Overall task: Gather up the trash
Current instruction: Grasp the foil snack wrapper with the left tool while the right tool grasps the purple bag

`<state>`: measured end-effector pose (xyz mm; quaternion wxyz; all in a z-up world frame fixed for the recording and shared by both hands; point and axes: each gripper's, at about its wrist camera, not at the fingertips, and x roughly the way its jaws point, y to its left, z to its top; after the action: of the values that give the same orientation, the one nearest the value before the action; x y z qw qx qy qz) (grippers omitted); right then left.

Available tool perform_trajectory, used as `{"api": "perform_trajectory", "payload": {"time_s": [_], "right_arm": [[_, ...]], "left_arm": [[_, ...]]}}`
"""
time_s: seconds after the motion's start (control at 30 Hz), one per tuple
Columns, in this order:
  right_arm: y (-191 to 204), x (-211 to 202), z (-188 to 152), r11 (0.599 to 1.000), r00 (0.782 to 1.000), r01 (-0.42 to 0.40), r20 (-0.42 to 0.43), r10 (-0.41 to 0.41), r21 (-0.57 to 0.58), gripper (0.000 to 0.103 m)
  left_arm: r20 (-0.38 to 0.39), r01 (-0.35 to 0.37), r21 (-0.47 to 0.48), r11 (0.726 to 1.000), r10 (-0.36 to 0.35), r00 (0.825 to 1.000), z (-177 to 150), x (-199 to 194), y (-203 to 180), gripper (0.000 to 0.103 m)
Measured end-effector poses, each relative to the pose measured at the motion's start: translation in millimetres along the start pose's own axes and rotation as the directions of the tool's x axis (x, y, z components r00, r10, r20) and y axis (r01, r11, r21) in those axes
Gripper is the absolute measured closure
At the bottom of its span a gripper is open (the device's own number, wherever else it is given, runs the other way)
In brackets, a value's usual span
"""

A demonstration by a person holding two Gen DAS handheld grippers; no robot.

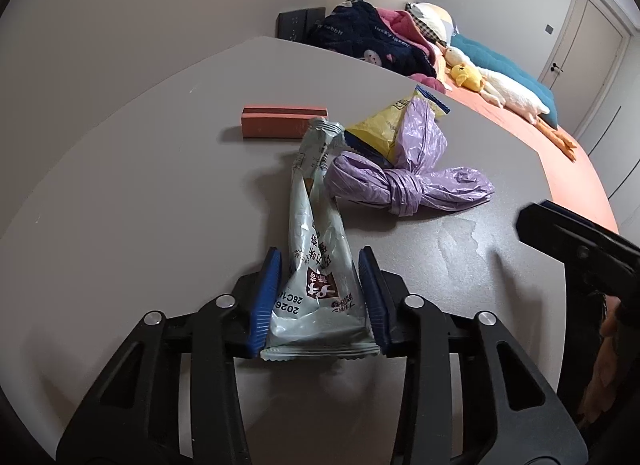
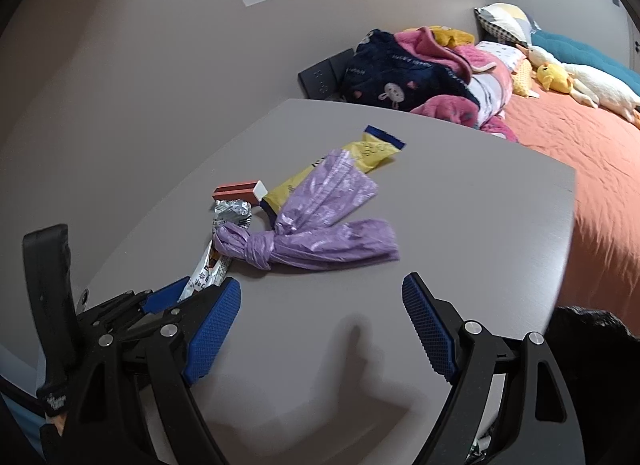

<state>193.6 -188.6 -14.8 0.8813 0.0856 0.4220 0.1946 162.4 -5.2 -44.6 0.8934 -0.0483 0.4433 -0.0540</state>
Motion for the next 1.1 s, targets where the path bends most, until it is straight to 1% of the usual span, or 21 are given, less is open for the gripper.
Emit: {"api": "perform_trajectory", "payload": {"time_s": [0.03, 0.17, 0.33, 0.53, 0.6, 0.63, 0.73, 0.77, 0.8, 0.93, 1.1], "right_arm": [[2.7, 4.3, 1.9, 1.000, 1.000, -0.001, -0.004, 0.001, -0.005, 0.020], [12.3, 18.2, 7.0, 1.000, 1.000, 0.000, -0.019, -0.001, -0.020, 0.020], [20.6, 36.0, 12.1, 0.999, 0.999, 0.007, -0.044, -0.008, -0.034, 0.020], [28.9, 57.2, 18.1, 0.997, 0.996, 0.041, -0.080, -0.047, -0.071, 0.020], [30.5, 62.9, 18.5, 0.994, 0.993, 0.060, -0.094, -0.068, -0.087, 0.027], [31.5, 66.4, 17.8, 0.993, 0.991, 0.071, -0.107, -0.082, -0.098, 0.035], [37.8, 69.2, 15.6, 0.979, 0.984, 0.131, -0.098, -0.147, -0.154, 0.056], [38.3, 69.3, 15.6, 0.977, 0.983, 0.137, -0.099, -0.154, -0.161, 0.078], [38.1, 69.6, 15.6, 0.976, 0.981, 0.143, -0.104, -0.162, -0.165, 0.098], [35.6, 67.6, 13.4, 0.982, 0.984, 0.105, -0.125, -0.125, -0.156, 0.101], [38.0, 57.0, 8.9, 0.983, 0.988, 0.087, -0.115, -0.107, -0.162, 0.101]], "left_arm": [[0.001, -0.003, -0.001, 1.000, 0.003, 1.000, 0.2, 0.0, 0.8, 0.070], [0.027, -0.018, -0.046, 0.999, 0.019, 0.999, 1.3, -5.7, 11.7, 0.074], [0.036, -0.022, -0.084, 0.996, 0.025, 0.999, 0.5, -11.9, 25.8, 0.074], [0.036, -0.025, -0.123, 0.992, 0.030, 0.999, -2.2, -15.4, 39.4, 0.074], [0.036, -0.021, -0.127, 0.992, 0.026, 0.999, -3.2, -16.5, 41.4, 0.074], [0.035, -0.021, -0.130, 0.991, 0.026, 0.999, -3.9, -17.0, 42.1, 0.074], [0.030, -0.019, -0.131, 0.991, 0.023, 0.999, -4.6, -16.6, 41.5, 0.074], [0.028, -0.021, -0.128, 0.992, 0.024, 0.999, -4.9, -16.6, 40.8, 0.074], [0.027, -0.022, -0.127, 0.992, 0.025, 0.999, -4.9, -16.3, 40.2, 0.074], [0.032, -0.026, -0.123, 0.992, 0.030, 0.999, -2.7, -17.0, 38.5, 0.074], [0.038, -0.024, -0.130, 0.991, 0.030, 0.999, -2.4, -20.5, 37.7, 0.074]]}}
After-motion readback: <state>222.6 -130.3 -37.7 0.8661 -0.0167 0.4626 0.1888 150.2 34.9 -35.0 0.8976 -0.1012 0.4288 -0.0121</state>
